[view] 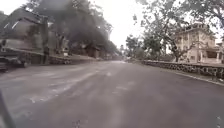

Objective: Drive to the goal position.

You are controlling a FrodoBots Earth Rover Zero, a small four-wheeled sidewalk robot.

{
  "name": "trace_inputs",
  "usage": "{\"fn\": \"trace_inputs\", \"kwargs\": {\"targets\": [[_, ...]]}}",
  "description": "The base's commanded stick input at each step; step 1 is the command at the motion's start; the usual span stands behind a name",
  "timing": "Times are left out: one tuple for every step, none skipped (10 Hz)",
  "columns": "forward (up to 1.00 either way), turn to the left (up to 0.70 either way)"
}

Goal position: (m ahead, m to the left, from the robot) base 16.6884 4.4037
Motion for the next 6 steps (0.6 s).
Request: {"fn": "trace_inputs", "kwargs": {"targets": [[0.70, 0.00], [0.70, 0.00], [0.70, 0.00], [0.70, 0.00], [0.70, 0.00], [0.70, 0.00]]}}
